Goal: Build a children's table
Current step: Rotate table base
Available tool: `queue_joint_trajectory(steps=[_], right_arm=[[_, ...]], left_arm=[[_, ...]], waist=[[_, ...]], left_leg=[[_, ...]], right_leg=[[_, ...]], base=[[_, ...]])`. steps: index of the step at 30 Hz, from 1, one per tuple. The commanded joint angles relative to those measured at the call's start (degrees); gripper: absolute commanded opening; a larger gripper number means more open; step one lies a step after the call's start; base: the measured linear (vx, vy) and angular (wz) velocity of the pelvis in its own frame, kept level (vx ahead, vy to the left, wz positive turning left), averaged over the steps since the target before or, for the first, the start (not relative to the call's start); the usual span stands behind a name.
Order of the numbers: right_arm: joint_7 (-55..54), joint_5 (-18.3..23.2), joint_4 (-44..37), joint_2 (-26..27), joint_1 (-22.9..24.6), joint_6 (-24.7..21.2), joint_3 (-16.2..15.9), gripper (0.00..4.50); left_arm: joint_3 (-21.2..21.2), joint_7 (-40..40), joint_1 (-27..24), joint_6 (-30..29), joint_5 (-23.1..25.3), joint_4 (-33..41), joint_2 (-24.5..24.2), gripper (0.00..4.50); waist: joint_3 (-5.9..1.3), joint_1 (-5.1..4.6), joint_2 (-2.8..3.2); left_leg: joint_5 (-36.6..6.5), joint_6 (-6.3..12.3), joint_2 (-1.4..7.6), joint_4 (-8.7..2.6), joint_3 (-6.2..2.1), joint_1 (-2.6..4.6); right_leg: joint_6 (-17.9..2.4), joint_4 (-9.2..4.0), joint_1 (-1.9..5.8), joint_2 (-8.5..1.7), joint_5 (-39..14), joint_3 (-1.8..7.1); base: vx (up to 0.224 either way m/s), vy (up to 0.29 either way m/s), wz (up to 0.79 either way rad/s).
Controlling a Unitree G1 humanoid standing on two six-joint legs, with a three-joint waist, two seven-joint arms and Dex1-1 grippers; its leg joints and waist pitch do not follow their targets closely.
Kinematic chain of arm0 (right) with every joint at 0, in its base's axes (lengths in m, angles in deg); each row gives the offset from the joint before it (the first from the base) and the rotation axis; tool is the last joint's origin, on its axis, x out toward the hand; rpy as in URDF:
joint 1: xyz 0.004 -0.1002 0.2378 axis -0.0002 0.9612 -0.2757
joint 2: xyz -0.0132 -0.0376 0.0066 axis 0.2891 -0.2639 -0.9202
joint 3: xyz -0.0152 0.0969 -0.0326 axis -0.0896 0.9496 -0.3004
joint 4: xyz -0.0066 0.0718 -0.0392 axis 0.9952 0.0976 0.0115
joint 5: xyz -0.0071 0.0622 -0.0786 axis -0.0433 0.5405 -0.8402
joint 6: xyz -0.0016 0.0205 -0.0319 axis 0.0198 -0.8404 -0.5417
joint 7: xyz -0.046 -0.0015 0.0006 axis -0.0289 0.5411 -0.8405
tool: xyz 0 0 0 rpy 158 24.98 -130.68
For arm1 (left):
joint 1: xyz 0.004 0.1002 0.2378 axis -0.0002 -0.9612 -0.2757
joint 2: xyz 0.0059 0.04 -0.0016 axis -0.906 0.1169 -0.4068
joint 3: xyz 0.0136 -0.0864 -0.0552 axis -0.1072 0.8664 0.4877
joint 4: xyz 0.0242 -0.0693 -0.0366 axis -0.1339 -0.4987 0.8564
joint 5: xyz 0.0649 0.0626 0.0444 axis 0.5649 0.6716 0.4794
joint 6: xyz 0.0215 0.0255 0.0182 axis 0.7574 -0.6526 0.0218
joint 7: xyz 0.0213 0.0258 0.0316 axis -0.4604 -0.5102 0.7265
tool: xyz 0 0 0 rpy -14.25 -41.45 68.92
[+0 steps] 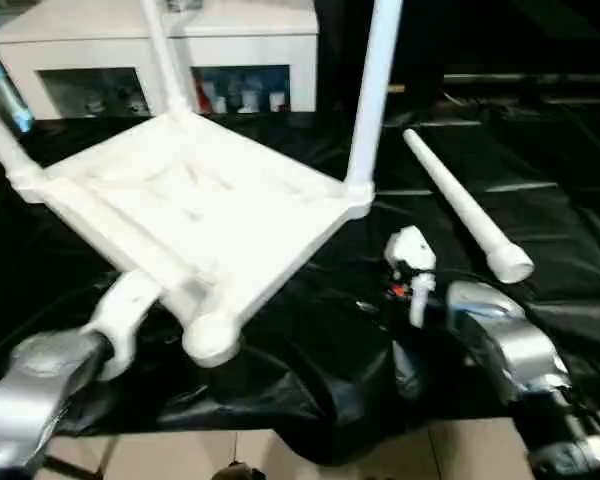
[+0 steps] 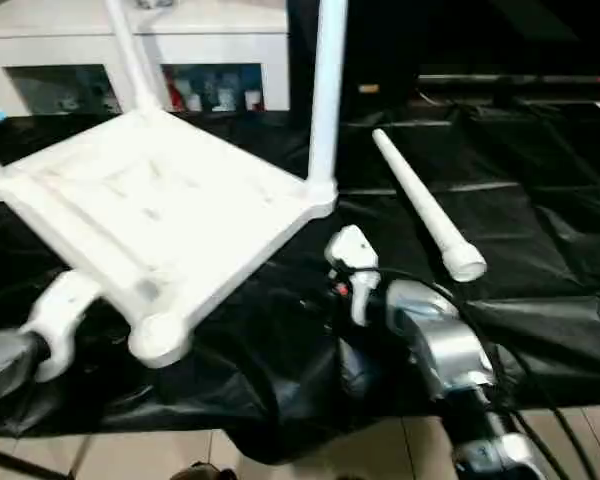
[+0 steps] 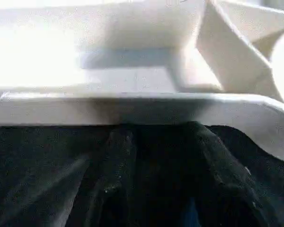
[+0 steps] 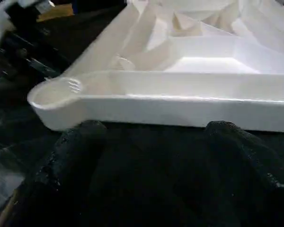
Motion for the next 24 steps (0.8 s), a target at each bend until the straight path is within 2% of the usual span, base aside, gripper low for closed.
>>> queue_joint_trajectory(steps=[1, 3, 4, 5, 6, 7, 10, 12, 13, 14, 15, 16, 17, 18, 19, 20, 21, 22, 23, 24], right_arm=[[-0.5, 0.6, -2.1, -0.8, 0.3, -1.0, 0.4, 3.86], [-1.1, 0.7, -3.7, -1.3, 0.9, -1.9, 0.9, 3.86], [-1.1, 0.7, -3.7, -1.3, 0.9, -1.9, 0.9, 3.86], [-1.6, 0.9, -4.9, -1.8, 1.6, -2.5, 1.5, 3.86], [-1.7, 0.9, -5.2, -1.9, 1.7, -2.6, 1.7, 3.86], [-2.3, 1.0, -6.1, -2.2, 2.3, -2.9, 2.2, 3.86], [-3.1, 1.3, -7.2, -2.4, 3.1, -3.7, 2.8, 3.86], [-3.9, 1.4, -7.8, -2.4, 3.5, -4.1, 3.2, 3.86], [-5.1, 1.6, -9.2, -2.3, 4.5, -4.8, 3.8, 3.86], [-6.1, 1.5, -10.3, -2.3, 5.2, -5.2, 4.3, 3.86], [-7.4, 1.6, -11.4, -2.2, 5.9, -5.9, 4.9, 3.86], [-8.5, 2.0, -12.2, -1.9, 6.5, -6.6, 5.6, 3.86], [-10.7, 2.8, -13.8, -1.2, 7.7, -8.2, 7.1, 3.86], [-13.5, 2.4, -14.6, -0.3, 8.6, -8.0, 8.3, 3.86], [-15.4, 1.7, -14.7, 0.4, 9.0, -7.4, 8.9, 3.86], [-18.8, 0.3, -14.4, 1.7, 9.4, -6.3, 9.9, 3.86], [-26.0, -2.1, -13.4, 4.4, 9.5, -5.5, 11.7, 3.86], [-31.2, -3.6, -12.2, 6.8, 9.3, -4.1, 12.9, 3.86], [-31.2, -3.6, -12.2, 6.8, 9.3, -4.1, 12.9, 3.86], [-33.6, -5.4, -11.8, 7.6, 9.3, -1.7, 12.7, 3.86]], left_arm=[[-1.8, -0.6, 2.2, 1.6, 0.0, -2.3, 1.4, 1.76], [-3.5, 0.3, 6.0, 4.0, 0.4, -6.8, 4.7, 1.76], [-3.5, 0.3, 6.0, 4.0, 0.4, -6.8, 4.7, 1.76], [-4.5, 1.7, 9.3, 6.9, 1.1, -10.7, 8.0, 1.76], [-4.7, 2.0, 10.0, 7.6, 1.2, -11.7, 8.8, 1.76], [-5.4, 2.1, 12.3, 9.4, 1.1, -14.6, 11.7, 1.76], [-6.6, 2.9, 14.2, 12.2, 1.7, -17.4, 14.4, 1.76], [-6.9, 3.6, 15.2, 13.6, 1.8, -19.0, 15.9, 1.76], [-7.4, 4.8, 16.0, 14.3, 2.2, -19.8, 17.2, 1.76], [-7.7, 5.2, 15.8, 13.9, 2.4, -19.1, 17.4, 1.76], [-7.2, 5.5, 15.2, 13.5, 2.0, -17.7, 17.4, 1.76], [-6.5, 5.5, 14.3, 14.1, 1.4, -16.0, 17.2, 1.76], [-4.9, 5.5, 12.5, 15.6, 0.4, -13.1, 16.9, 1.76], [-3.1, 6.9, 11.0, 16.3, -0.2, -10.7, 17.1, 1.76], [-2.1, 8.4, 10.2, 16.7, -0.2, -9.7, 17.4, 1.76], [-0.3, 11.2, 9.2, 16.8, -0.1, -8.6, 17.8, 1.76], [3.3, 16.5, 7.6, 17.9, 0.1, -7.0, 18.6, 1.76], [6.4, 20.9, 6.7, 19.9, 0.4, -6.3, 19.3, 1.76], [6.4, 20.9, 6.7, 19.9, 0.4, -6.3, 19.3, 1.76], [7.9, 23.1, 6.6, 18.9, 0.8, -6.0, 19.3, 1.76]], waist=[[-3.40, -0.51, -0.03], [-3.42, -0.53, -0.18], [-3.42, -0.53, -0.18], [-3.30, -0.55, -0.18], [-3.27, -0.40, -0.31], [-3.27, -0.43, -0.53], [-3.58, -0.68, -0.68], [-3.78, -0.84, -0.88], [-3.72, -1.07, -0.56], [-3.97, -1.08, -0.84], [-3.96, -1.19, -0.76], [-4.09, -1.48, -0.91], [-4.07, -1.67, -1.23], [-4.22, -1.77, -1.03], [-4.31, -2.03, -1.41], [-4.26, -2.08, -1.24], [-4.15, -2.43, -2.07], [-4.03, -2.48, -1.64], [-3.97, -2.65, -1.78], [-3.85, -2.71, -1.90]], left_leg=[[-21.9, -1.16, 2.82, -5.12, -1.73, 2.27], [-23.4, -1.60, 2.76, -5.00, -1.81, 2.57], [-23.4, -1.60, 2.76, -5.00, -1.81, 2.57], [-24.1, -1.70, 2.71, -4.99, -1.87, 2.74], [-24.6, -1.67, 2.64, -4.85, -1.72, 3.18], [-24.6, -1.79, 2.72, -4.84, -1.75, 3.19], [-21.6, -1.30, 2.85, -5.21, -2.24, 1.81], [-20.4, -0.76, 2.83, -4.99, -2.07, 1.84], [-19.7, -0.39, 2.71, -4.88, -1.93, 1.77], [-18.6, 0.08, 2.80, -4.70, -1.89, 1.86], [-18.2, 0.34, 2.80, -4.66, -1.85, 1.75], [-16.6, 0.86, 2.68, -4.56, -1.84, 1.41], [-15.8, 1.26, 2.73, -4.53, -1.78, 1.36], [-14.0, 2.08, 2.92, -4.43, -1.78, 1.28], [-12.8, 2.84, 2.86, -4.17, -1.53, 1.29], [-12.4, 3.08, 2.76, -4.13, -1.45, 1.31], [-11.7, 3.29, 2.81, -4.09, -1.32, 1.12], [-12.1, 3.01, 2.62, -4.19, -1.33, 1.32], [-12.7, 2.74, 2.69, -4.18, -1.32, 1.35], [-14.2, 1.88, 2.72, -4.29, -1.40, 1.57]], right_leg=[[-7.7, -4.19, 1.30, -2.64, -21.1, 2.26], [-6.9, -4.54, 1.28, -2.91, -24.1, 2.29], [-6.9, -4.54, 1.28, -2.91, -24.1, 2.29], [-6.3, -4.80, 1.18, -2.91, -26.2, 2.24], [-5.3, -5.37, 0.89, -2.77, -27.8, 2.26], [-5.4, -5.49, 0.94, -2.95, -27.8, 2.32], [-5.3, -4.86, 2.19, -3.20, -25.3, 2.03], [-5.9, -4.73, 2.12, -3.20, -23.1, 2.06], [-6.4, -4.79, 2.10, -3.03, -21.7, 2.14], [-7.1, -4.50, 2.26, -3.12, -19.7, 2.18], [-7.5, -4.40, 2.28, -3.11, -19.1, 2.18], [-8.2, -4.11, 2.64, -3.06, -17.4, 2.06], [-8.5, -4.07, 2.67, -3.07, -16.6, 2.09], [-9.4, -3.79, 2.83, -3.31, -14.7, 2.10], [-10.1, -3.65, 2.64, -3.10, -13.5, 2.02], [-10.4, -3.68, 2.54, -3.03, -13.4, 1.98], [-10.6, -3.60, 2.44, -2.90, -13.9, 1.91], [-10.0, -3.93, 2.33, -2.85, -16.4, 1.75], [-9.6, -4.07, 2.16, -2.76, -17.8, 1.72], [-8.6, -4.24, 2.08, -2.78, -20.7, 1.69]], base=[[0.000, 0.000, 0.00], [0.000, 0.000, 0.00], [0.000, 0.000, 0.00], [0.000, 0.000, 0.00], [0.000, 0.000, 0.00], [0.000, 0.000, 0.00], [0.000, 0.000, 0.00], [0.000, 0.000, 0.00], [0.000, 0.000, 0.00], [0.000, 0.000, 0.00], [0.000, 0.000, 0.00], [0.000, 0.000, 0.00], [0.000, 0.000, 0.00], [0.000, 0.000, 0.00], [0.000, 0.000, 0.00], [0.000, 0.000, 0.00], [0.000, 0.000, 0.00], [0.000, 0.000, 0.00], [0.000, 0.000, 0.00], [0.000, 0.000, 0.00]])
